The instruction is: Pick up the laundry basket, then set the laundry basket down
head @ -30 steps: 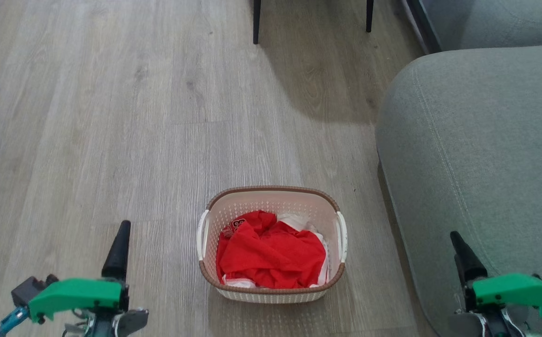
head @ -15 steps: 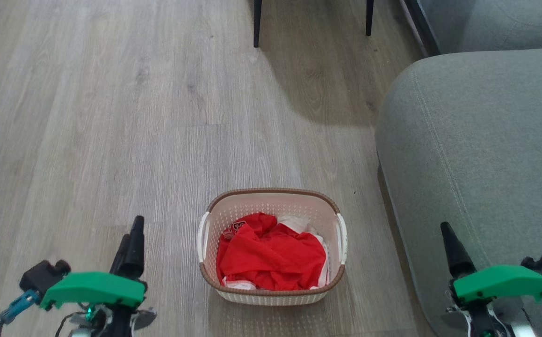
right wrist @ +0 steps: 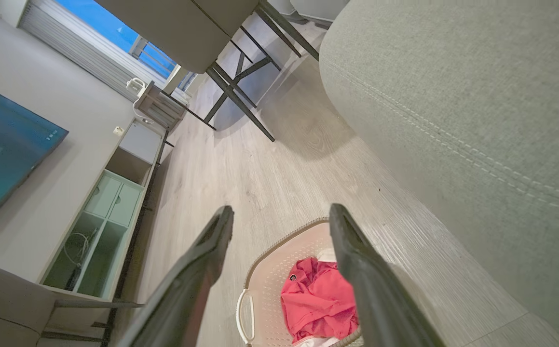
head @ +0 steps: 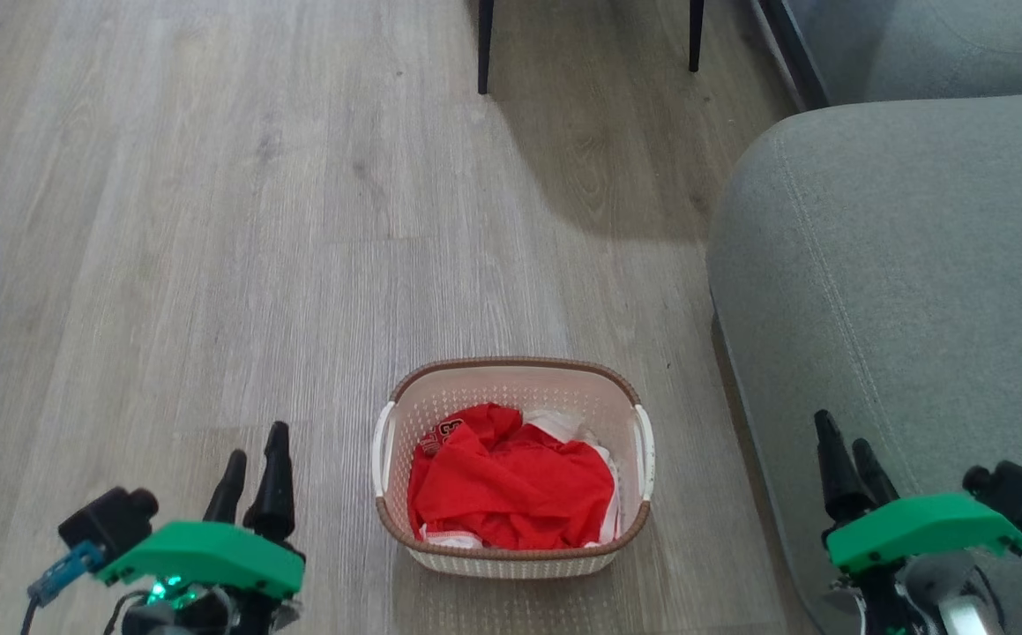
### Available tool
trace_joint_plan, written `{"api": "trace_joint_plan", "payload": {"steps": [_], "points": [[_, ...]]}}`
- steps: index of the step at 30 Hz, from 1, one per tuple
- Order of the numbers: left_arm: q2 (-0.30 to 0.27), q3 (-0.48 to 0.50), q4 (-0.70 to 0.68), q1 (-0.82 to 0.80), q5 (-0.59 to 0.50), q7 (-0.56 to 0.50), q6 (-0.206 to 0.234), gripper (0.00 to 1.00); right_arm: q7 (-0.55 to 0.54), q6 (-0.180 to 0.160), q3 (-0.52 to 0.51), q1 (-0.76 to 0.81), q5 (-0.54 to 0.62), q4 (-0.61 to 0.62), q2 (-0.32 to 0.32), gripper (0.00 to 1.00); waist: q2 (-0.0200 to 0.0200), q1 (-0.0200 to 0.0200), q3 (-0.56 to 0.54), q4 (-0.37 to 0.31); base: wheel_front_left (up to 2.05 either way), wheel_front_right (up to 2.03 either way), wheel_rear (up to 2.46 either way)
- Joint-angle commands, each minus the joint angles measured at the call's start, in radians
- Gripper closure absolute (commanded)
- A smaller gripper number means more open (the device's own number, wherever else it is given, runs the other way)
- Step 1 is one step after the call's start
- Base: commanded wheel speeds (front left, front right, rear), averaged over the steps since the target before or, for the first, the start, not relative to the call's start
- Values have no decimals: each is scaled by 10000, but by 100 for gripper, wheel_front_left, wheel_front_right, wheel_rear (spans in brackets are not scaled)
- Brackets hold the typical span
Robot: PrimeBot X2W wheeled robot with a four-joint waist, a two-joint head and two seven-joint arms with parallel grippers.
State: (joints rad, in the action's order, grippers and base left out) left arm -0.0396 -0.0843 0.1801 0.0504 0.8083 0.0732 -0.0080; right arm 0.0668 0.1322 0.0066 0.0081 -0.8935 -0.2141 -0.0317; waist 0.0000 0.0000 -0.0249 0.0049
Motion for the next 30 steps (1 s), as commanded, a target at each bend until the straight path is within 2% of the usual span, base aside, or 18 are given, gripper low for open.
{"api": "trace_joint_plan", "payload": {"steps": [1,30], "points": [[-173,127,-413,-295,-357,123,50,0,190,-8,184,-245,327,402,-106,0,0,0,-3,3,0,0,0],[-447,-697,-669,120,-3997,973,868,0,1038,-11,876,-138,3803,691,-144,0,0,0,27,5,0,0,0]]}}
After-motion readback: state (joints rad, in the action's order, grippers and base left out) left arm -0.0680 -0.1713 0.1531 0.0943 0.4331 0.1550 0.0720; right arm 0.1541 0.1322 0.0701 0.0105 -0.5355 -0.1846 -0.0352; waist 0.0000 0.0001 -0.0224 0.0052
